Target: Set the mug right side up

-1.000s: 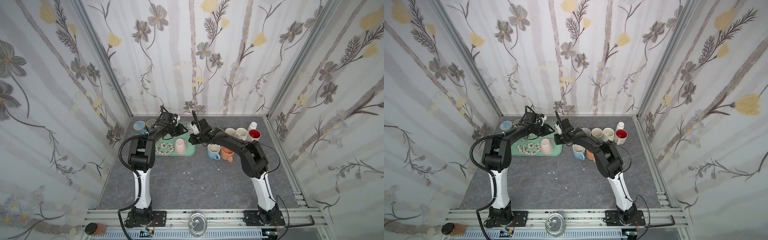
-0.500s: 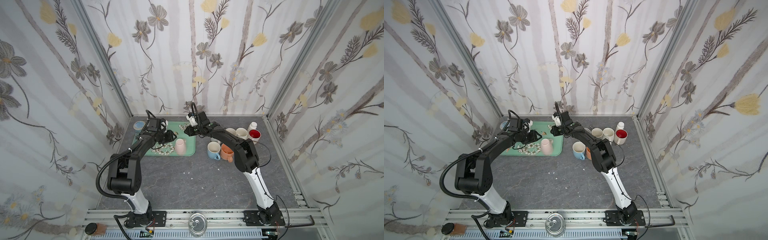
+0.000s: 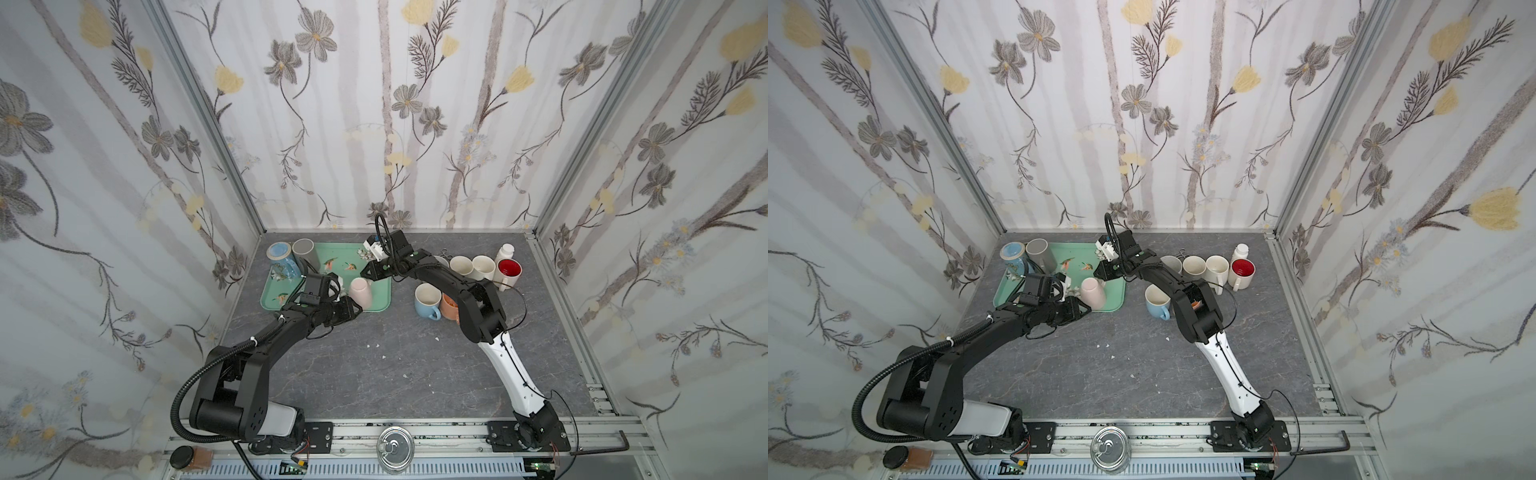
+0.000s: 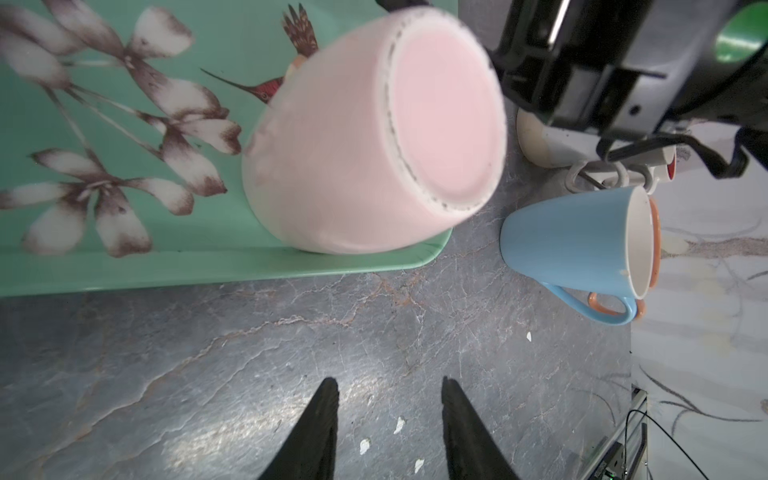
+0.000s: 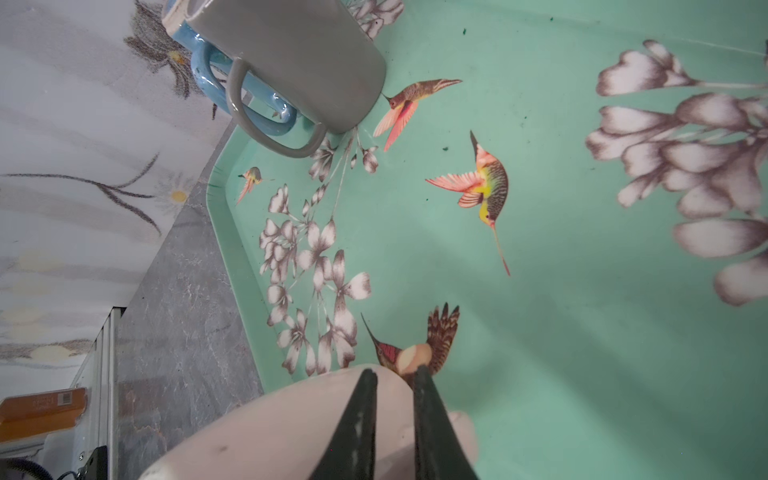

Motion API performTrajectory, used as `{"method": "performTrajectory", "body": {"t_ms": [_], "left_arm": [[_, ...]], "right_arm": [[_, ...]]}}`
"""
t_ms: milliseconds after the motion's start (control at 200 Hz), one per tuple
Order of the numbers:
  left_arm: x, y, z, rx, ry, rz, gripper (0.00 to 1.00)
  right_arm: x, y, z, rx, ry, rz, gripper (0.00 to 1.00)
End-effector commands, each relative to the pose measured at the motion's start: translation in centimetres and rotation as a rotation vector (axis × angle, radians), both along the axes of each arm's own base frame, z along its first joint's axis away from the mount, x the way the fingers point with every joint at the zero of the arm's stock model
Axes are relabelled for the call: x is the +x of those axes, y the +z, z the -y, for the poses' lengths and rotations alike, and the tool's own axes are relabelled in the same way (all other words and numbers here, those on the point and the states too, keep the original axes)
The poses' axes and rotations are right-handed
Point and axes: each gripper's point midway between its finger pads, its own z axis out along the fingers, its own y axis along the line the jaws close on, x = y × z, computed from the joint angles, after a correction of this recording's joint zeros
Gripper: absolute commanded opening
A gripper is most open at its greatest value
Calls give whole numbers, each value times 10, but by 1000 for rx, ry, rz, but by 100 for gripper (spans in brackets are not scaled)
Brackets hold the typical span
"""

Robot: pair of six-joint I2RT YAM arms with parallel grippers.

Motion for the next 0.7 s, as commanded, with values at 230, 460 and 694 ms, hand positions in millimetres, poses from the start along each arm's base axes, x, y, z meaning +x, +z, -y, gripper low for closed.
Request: {"method": "performTrajectory", "body": {"t_ms": [230, 460, 694], "left_arm": [[34, 7, 8, -92, 26, 53, 40], [55, 10, -5, -79, 60, 72, 40], [71, 8, -15, -59, 80, 84, 40]], "right_arm": [[-24, 1, 18, -16, 65, -24, 17], [-35, -1, 27, -36, 68, -29, 17], [-47, 8, 38, -89, 28, 36, 17]]}}
